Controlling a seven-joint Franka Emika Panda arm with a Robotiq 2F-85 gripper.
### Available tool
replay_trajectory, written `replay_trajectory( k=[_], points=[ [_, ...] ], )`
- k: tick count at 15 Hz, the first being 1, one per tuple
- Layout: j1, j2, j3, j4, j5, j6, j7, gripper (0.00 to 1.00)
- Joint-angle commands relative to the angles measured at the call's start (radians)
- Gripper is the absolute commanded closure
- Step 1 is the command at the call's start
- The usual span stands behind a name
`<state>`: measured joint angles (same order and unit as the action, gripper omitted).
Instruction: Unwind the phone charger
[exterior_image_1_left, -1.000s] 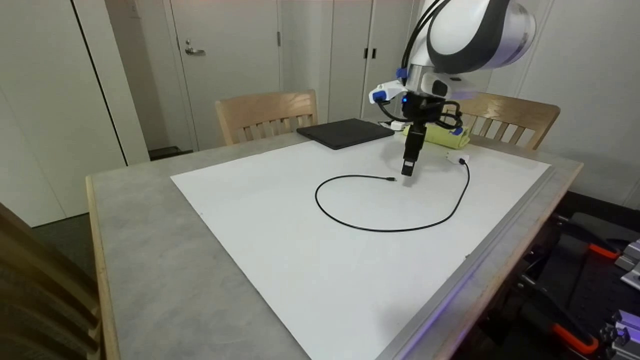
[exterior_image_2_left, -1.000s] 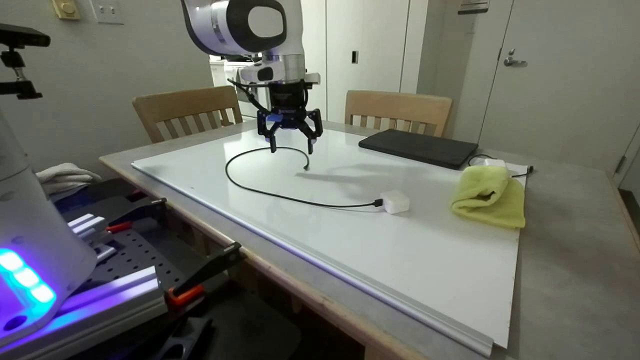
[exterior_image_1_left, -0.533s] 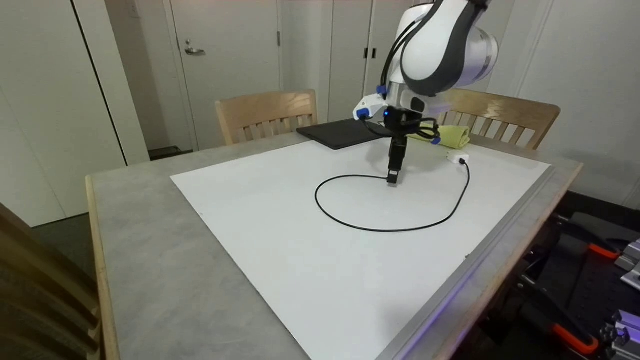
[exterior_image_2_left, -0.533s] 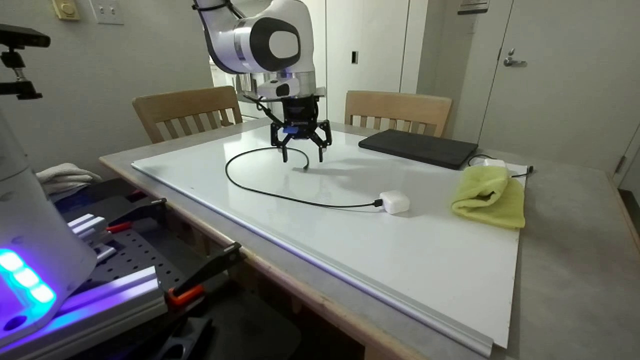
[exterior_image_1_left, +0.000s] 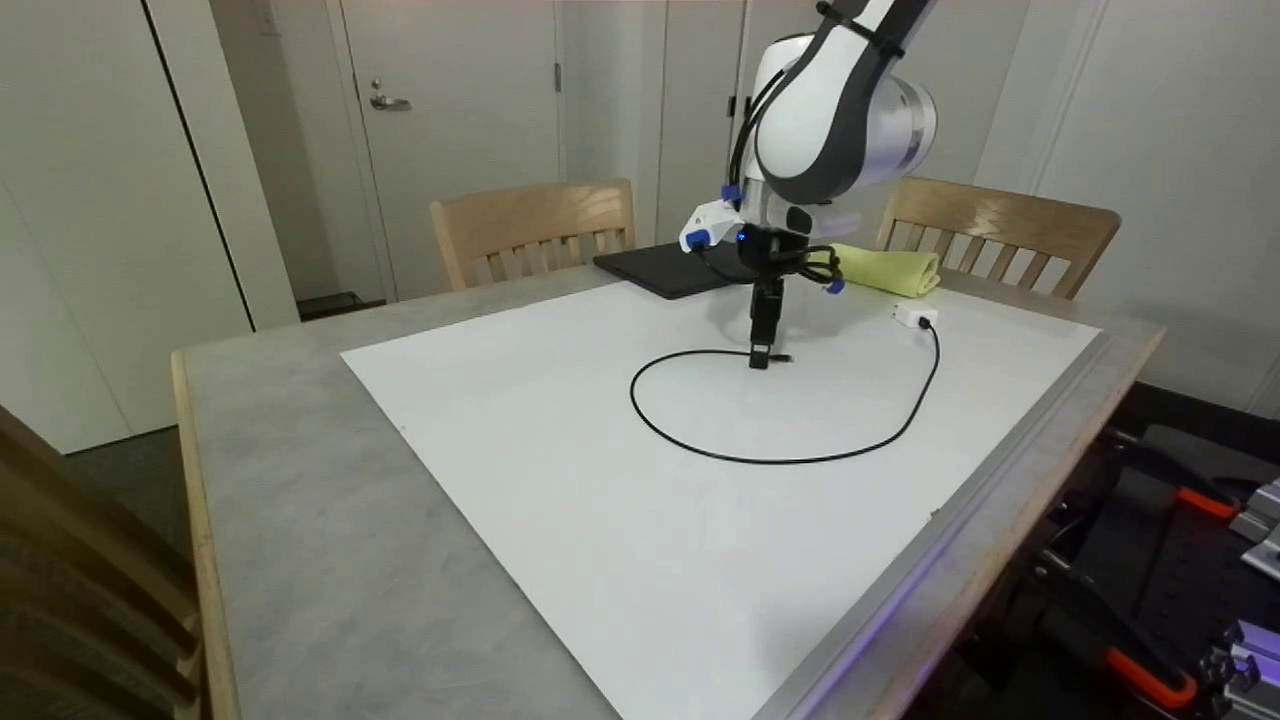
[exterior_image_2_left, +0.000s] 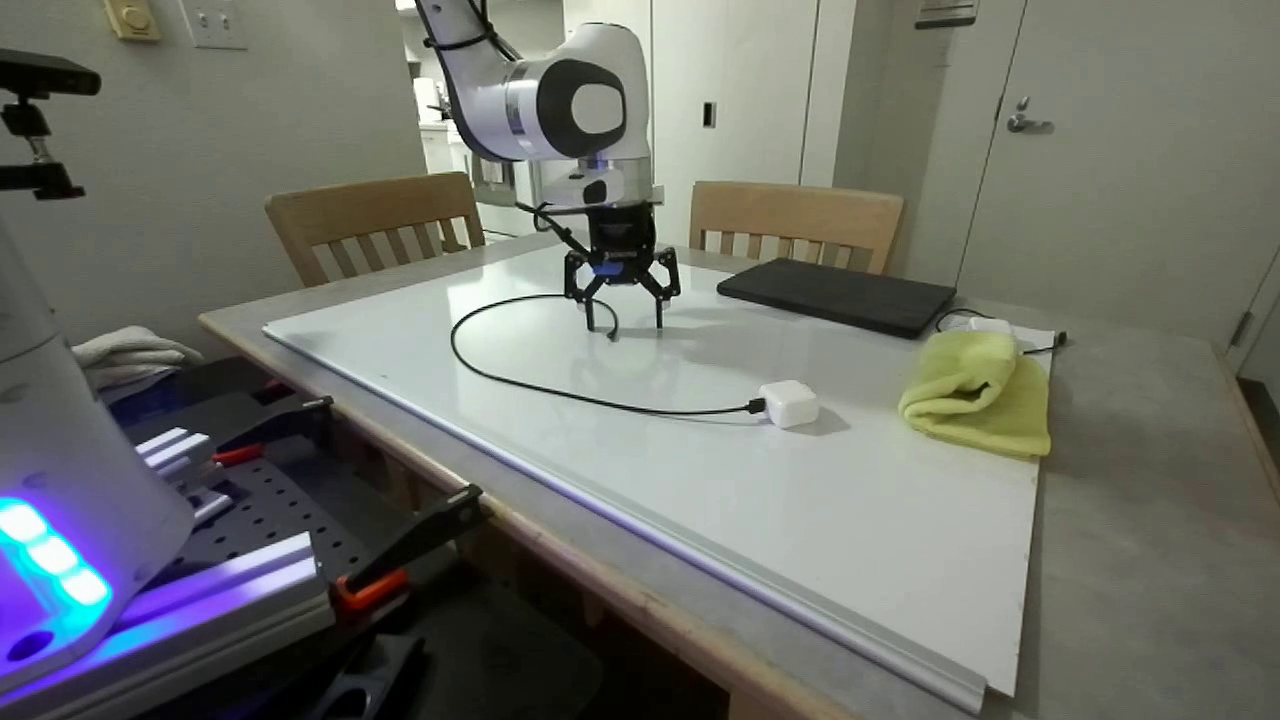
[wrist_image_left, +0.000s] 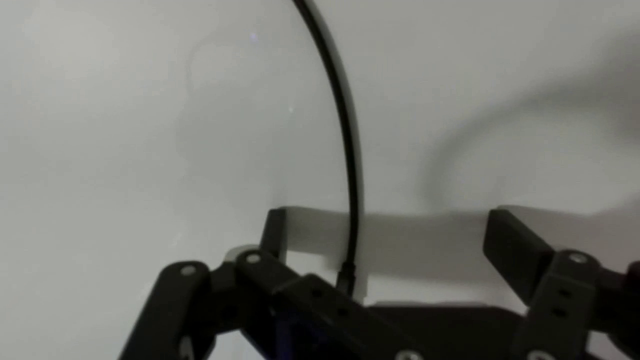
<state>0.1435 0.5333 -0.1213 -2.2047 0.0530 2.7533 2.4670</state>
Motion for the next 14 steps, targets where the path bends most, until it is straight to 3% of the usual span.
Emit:
replay_trajectory(
  k=[1,2,4,14],
  points=[
    [0.001,0.014,-0.008,0.046,0.006,-0.056,-0.03,0.0],
    [0.001,0.016,-0.011,0.049,0.005,-0.06,-0.029,0.0],
    [0.003,0.016,-0.016,0.058,0.003,-0.09,-0.019,0.26],
    [-0.006,0.011,-0.012,0.06,0.004,-0.124,-0.022,0.96]
  ],
)
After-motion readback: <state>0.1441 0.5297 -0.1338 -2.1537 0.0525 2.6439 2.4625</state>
